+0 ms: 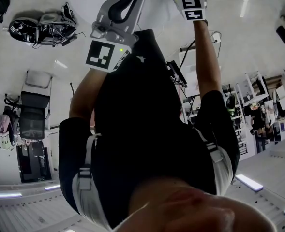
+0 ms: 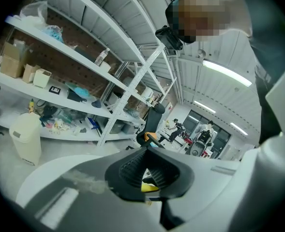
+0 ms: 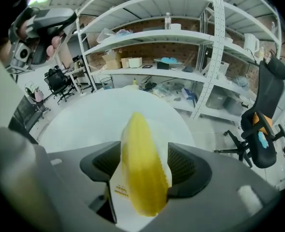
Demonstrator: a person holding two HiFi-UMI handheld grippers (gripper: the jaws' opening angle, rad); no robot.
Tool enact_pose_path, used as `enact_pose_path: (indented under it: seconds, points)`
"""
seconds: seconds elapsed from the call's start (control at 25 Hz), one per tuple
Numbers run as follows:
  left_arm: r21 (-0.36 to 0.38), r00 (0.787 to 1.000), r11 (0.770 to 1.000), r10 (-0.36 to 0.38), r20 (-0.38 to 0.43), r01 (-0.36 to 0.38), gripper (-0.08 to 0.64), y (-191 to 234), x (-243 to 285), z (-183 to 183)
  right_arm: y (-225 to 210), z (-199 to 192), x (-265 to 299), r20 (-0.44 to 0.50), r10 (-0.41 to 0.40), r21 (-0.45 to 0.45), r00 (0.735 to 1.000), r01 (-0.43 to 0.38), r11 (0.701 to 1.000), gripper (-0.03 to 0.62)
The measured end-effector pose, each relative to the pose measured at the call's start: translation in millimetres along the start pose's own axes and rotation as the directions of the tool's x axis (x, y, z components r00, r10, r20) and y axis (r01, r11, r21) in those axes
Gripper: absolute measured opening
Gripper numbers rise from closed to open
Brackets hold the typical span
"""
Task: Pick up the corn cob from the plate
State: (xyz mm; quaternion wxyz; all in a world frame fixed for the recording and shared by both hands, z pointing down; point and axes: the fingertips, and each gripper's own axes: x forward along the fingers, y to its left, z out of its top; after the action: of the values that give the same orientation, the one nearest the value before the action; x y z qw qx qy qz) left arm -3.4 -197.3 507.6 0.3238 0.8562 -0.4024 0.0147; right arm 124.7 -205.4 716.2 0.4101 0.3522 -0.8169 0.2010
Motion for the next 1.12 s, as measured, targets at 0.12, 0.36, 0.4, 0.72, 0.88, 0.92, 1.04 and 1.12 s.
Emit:
enact_pose_path:
  seconds: [0.12, 0.36, 0.4, 0.72, 0.88, 0.92, 1.04, 1.12]
  points:
    - [-0.004, 1.000, 1.000, 0.001, -0.002, -0.001, 0.002, 2, 1, -1, 0, -4, 5, -0.026, 0.017, -0.037, 1.000, -0.018, 0.999, 0.302]
    - [-0.015, 1.000, 1.000, 0.006, -0.006, -0.006, 0.002, 5, 1, -5, 1, -10, 11, -0.054, 0.037, -0.088, 0.998, -0.042, 0.995, 0.304]
    - [-0.016, 1.000, 1.000, 0.006, -0.006, -0.006, 0.002, 5, 1, -6, 1, -10, 12, -0.058, 0.040, -0.094, 0.998, -0.046, 0.995, 0.304]
    - [-0.023, 1.000, 1.000, 0.013, -0.006, -0.013, 0.002, 7, 1, -9, 7, -14, 19, -0.053, 0.072, -0.117, 0.996, -0.078, 0.990, 0.270]
    - [-0.023, 1.000, 1.000, 0.015, -0.007, -0.016, 0.002, 8, 0, -12, 8, -14, 20, -0.047, 0.077, -0.119, 0.996, -0.082, 0.989, 0.264]
    - [-0.023, 1.000, 1.000, 0.016, -0.007, -0.016, 0.002, 8, 0, -13, 8, -14, 21, -0.045, 0.078, -0.121, 0.996, -0.083, 0.989, 0.264]
    - [-0.024, 1.000, 1.000, 0.018, -0.003, -0.018, 0.002, 9, 0, -14, 8, -14, 22, -0.042, 0.076, -0.130, 0.996, -0.081, 0.988, 0.262]
    - [-0.024, 1.000, 1.000, 0.018, 0.000, -0.018, 0.002, 8, 0, -14, 9, -14, 23, -0.043, 0.071, -0.132, 0.997, -0.076, 0.988, 0.261]
